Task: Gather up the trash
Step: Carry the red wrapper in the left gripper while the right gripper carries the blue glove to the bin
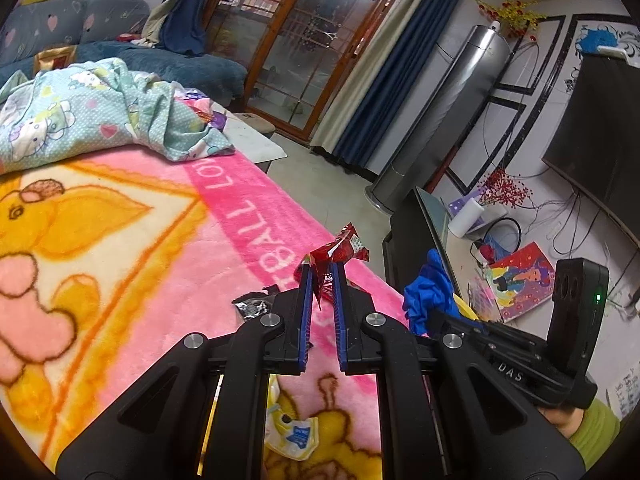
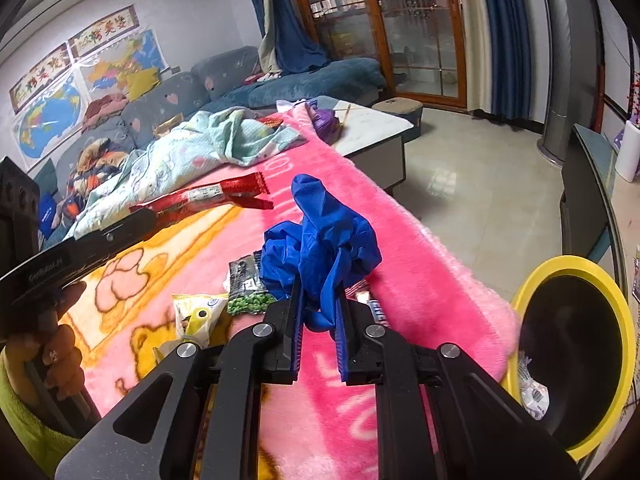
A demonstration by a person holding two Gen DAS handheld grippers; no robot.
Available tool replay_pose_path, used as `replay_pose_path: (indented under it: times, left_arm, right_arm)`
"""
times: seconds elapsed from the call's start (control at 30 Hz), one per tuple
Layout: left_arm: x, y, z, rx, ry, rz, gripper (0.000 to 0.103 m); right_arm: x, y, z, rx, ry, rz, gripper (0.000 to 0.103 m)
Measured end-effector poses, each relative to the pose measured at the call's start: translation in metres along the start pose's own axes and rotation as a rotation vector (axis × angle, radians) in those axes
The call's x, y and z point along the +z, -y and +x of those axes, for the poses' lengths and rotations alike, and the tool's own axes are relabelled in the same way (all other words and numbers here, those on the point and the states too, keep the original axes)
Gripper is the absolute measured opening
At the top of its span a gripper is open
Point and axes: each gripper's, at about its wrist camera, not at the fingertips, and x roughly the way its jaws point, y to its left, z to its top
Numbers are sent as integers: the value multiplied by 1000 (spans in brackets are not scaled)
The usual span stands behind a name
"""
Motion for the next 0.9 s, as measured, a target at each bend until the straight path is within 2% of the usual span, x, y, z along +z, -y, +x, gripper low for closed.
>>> replay_pose_path:
  times: [0.9]
  left_arm:
    - [-26, 75, 27, -90, -69, 136, 5]
  right_arm:
    - [-10, 86, -45, -118, 76, 153, 13]
